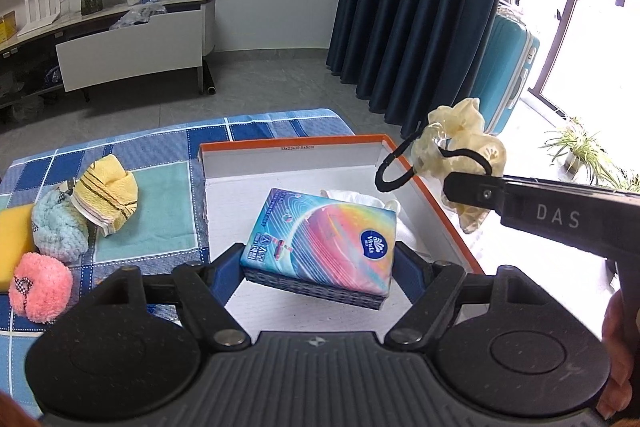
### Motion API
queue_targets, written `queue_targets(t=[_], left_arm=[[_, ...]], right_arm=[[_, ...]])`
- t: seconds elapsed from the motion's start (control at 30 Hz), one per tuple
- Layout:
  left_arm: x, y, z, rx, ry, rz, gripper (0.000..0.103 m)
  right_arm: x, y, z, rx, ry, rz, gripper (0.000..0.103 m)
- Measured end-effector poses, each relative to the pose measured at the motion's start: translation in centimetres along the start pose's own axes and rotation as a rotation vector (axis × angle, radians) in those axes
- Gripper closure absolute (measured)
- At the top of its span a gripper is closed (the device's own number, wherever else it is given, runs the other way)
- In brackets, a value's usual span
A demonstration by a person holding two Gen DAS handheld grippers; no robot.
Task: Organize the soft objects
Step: 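Carry the tissue pack with the left tool while the right tool carries the mesh bag to the box, then release the tissue pack from the left tool while the right tool drops the mesh bag in the box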
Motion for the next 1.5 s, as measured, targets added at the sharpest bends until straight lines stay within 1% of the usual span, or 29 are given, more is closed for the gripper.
queue_targets(t=[0.4, 0.5, 0.57, 0.6, 0.63, 0.67, 0.7, 0.83, 0.93, 1.03, 1.13, 1.23, 1.3, 1.5], left_arm=[[0.4, -0.2, 1.1, 0.019, 0.036, -0.003, 0.024], [0.7, -0.3, 1.2, 0.025, 0.044, -0.003, 0.024], [0.8, -0.3, 1.4, 0.025, 0.051, -0.003, 0.024], [0.9, -0.3, 1.4, 0.024, 0.054, -0.003, 0.024], [1.0, -0.3, 1.5, 0.025, 0.058, -0.002, 0.024], [1.1, -0.4, 1.6, 0.025, 0.062, -0.001, 0.024], [1.2, -0.4, 1.7, 0.026, 0.065, 0.000, 0.024], [1.5, -0.5, 2.1, 0.033, 0.078, 0.004, 0.024], [1.8, -0.9, 2.4, 0.044, 0.088, 0.005, 0.024], [2.0, -1.6, 2.6, 0.079, 0.102, 0.012, 0.023], [2.2, -2.3, 2.3, 0.094, 0.096, 0.023, 0.014], [2.3, -2.4, 1.7, 0.106, 0.090, 0.019, 0.014], [2.1, -2.1, 1.2, 0.089, 0.077, 0.012, 0.014], [1.5, -0.4, -0.3, -0.012, 0.048, -0.016, 0.012]], right_arm=[[-0.1, -0.2, 2.7, -0.002, 0.039, -0.012, 0.079], [-0.3, -0.3, 3.5, -0.003, 0.046, -0.013, 0.076], [-0.5, -0.5, 4.3, -0.008, 0.048, -0.015, 0.070], [-0.6, -0.6, 4.6, -0.003, 0.043, -0.015, 0.061], [-0.6, -0.8, 5.0, 0.001, 0.044, -0.014, 0.041], [-0.6, -1.0, 5.3, 0.004, 0.048, -0.009, 0.033], [-0.5, -1.3, 5.4, 0.012, 0.051, -0.001, 0.031], [-0.2, -2.0, 4.5, 0.026, 0.036, 0.023, 0.031], [-0.1, -2.1, 3.0, 0.048, 0.016, 0.006, 0.031], [-0.1, -2.3, 1.6, 0.055, -0.005, 0.012, 0.031], [-0.3, -2.4, 0.5, 0.056, -0.022, 0.025, 0.031], [-0.4, -2.1, -0.4, 0.051, -0.033, 0.020, 0.031], [-0.5, -1.7, -0.7, 0.047, -0.038, 0.017, 0.031], [-0.2, 0.0, -1.6, 0.029, -0.031, -0.014, 0.031]])
Point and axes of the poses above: each gripper's, at about its wrist camera, not at the fingertips, and z roughly the way its jaws point, y to its left, x to its underside, the point moved 5 cm from there along z, roughly the way its jaws point, and after that the axes turned 12 degrees about -z, right-handed, at the moved point
